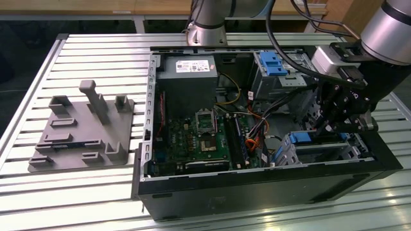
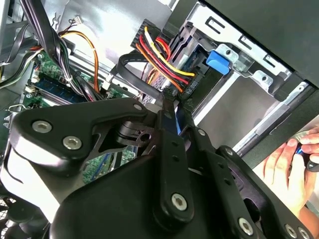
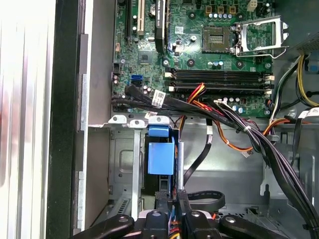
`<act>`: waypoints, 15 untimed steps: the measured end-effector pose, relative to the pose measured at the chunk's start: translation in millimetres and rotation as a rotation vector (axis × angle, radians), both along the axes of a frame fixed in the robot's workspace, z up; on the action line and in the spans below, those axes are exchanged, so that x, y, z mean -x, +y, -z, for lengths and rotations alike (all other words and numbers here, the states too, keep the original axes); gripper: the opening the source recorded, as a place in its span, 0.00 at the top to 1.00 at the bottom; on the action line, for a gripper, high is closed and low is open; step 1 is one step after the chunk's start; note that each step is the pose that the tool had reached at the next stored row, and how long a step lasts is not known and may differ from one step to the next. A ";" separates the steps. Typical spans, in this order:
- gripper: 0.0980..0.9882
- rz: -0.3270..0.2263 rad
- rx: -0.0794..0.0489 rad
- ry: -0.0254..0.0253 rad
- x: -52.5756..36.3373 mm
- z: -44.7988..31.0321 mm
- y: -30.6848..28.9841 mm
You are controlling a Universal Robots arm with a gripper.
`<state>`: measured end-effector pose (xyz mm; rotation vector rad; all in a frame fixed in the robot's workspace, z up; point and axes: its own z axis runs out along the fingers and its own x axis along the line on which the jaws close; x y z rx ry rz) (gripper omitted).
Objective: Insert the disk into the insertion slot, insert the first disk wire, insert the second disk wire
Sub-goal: 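Insert the second disk wire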
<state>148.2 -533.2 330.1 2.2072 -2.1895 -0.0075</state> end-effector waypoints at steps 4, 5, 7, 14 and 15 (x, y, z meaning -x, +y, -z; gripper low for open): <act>0.89 0.000 0.000 -0.0001 -1.4 0.5 0.0; 0.89 0.000 0.000 -0.0001 -1.6 0.7 0.0; 0.89 0.000 0.000 -0.0001 -1.7 1.3 0.0; 0.88 0.000 0.000 -0.0002 -1.8 3.1 -0.4; 0.88 0.000 -0.001 -0.0003 -1.8 2.0 -0.4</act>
